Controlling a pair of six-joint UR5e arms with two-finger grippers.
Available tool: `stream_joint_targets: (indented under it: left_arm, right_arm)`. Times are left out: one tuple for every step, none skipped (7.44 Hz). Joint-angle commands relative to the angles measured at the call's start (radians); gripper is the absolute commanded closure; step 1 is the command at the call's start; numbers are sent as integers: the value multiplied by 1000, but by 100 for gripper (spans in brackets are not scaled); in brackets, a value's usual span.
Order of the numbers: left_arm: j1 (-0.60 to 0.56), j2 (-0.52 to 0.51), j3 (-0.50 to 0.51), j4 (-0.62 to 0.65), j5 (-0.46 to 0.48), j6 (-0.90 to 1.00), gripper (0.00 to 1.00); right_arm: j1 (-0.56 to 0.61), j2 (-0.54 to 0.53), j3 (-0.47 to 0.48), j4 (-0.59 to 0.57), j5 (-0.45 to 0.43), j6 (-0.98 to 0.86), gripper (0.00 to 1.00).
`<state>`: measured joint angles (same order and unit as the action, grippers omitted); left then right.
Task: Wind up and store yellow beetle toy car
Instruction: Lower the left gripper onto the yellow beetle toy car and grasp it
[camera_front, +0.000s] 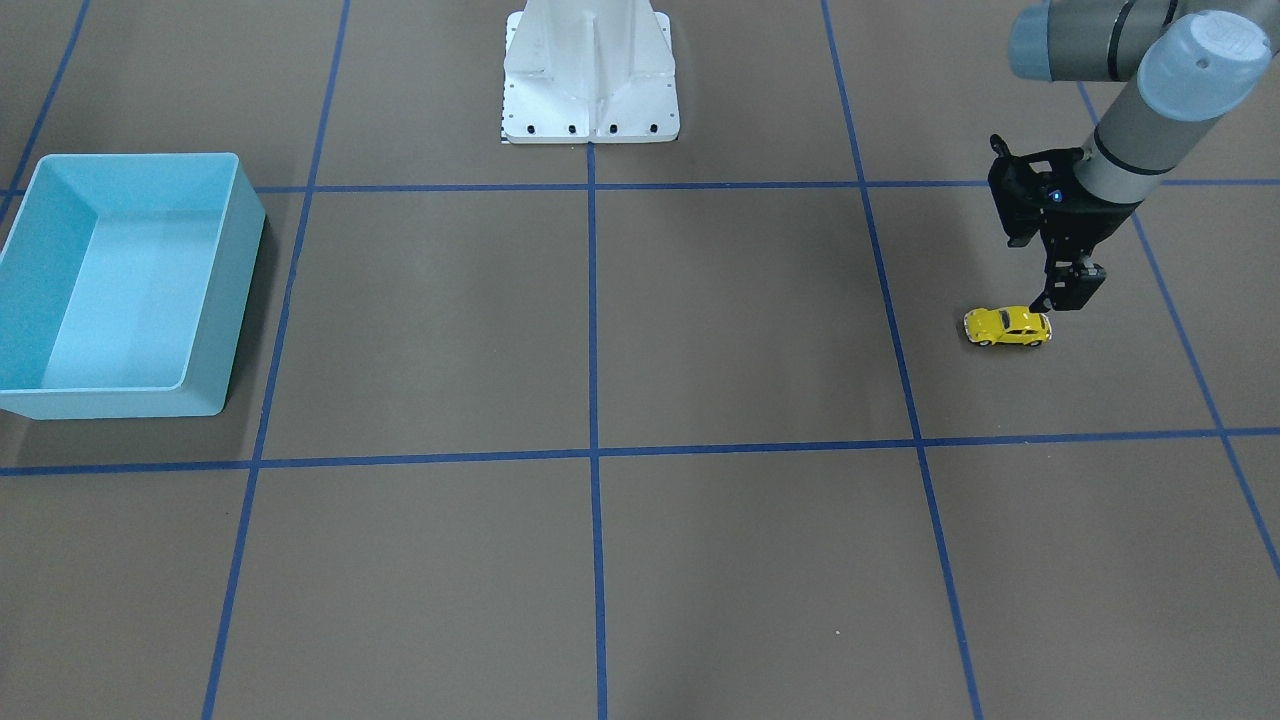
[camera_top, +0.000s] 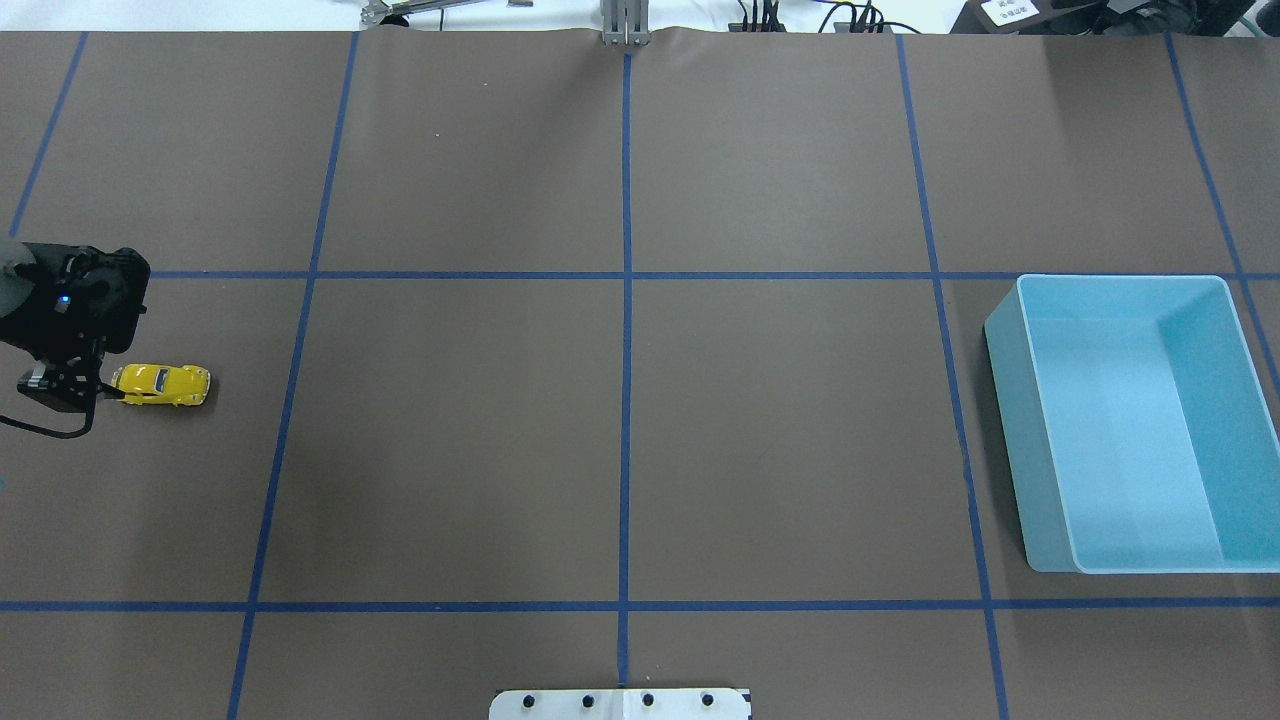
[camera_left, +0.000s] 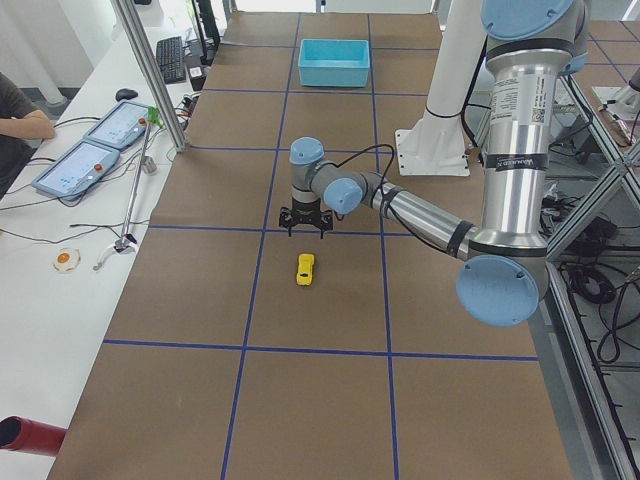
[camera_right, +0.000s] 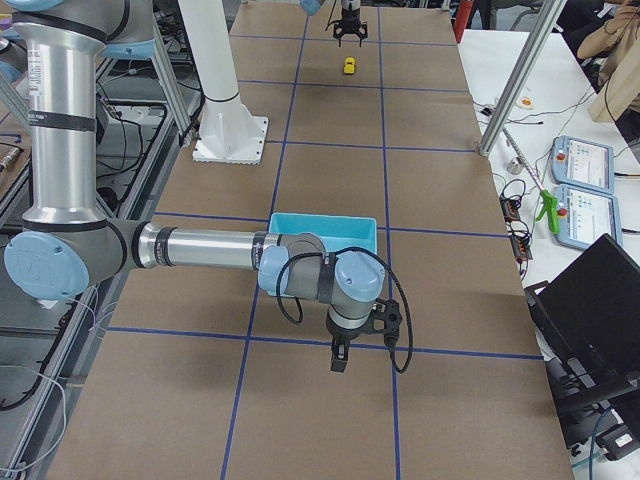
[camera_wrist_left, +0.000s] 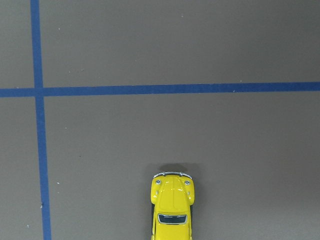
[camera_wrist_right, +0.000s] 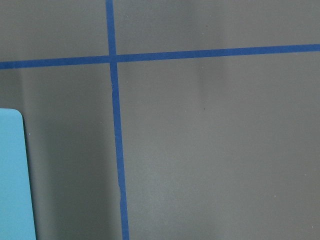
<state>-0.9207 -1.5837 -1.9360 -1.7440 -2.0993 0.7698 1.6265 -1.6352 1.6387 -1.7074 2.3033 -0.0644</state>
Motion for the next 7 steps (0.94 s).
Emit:
stream_joint_targets:
  left_arm:
    - [13, -1, 66, -70, -1, 5, 0]
    - [13, -1, 83, -92, -1, 6, 0]
    - [17, -16, 112, -100, -1, 5, 0]
    - [29, -47, 182, -150, -1, 3, 0]
    - [31, -62, 225, -173, -7, 2, 0]
    - [31, -62, 233, -175, -14, 5, 0]
    - [31, -61, 239, -176, -16, 6, 0]
  right_arm:
    - [4, 0, 0, 0, -1, 0, 0]
    - [9, 0, 0, -1, 1, 0, 0]
    - [12, 0, 0, 0, 1, 0, 0]
    - [15, 0, 0, 0, 1, 0, 0]
    - [16, 0, 0, -1, 1, 0, 0]
    - [18, -2, 0, 0, 1, 0, 0]
    - [21, -2, 0, 0, 1, 0, 0]
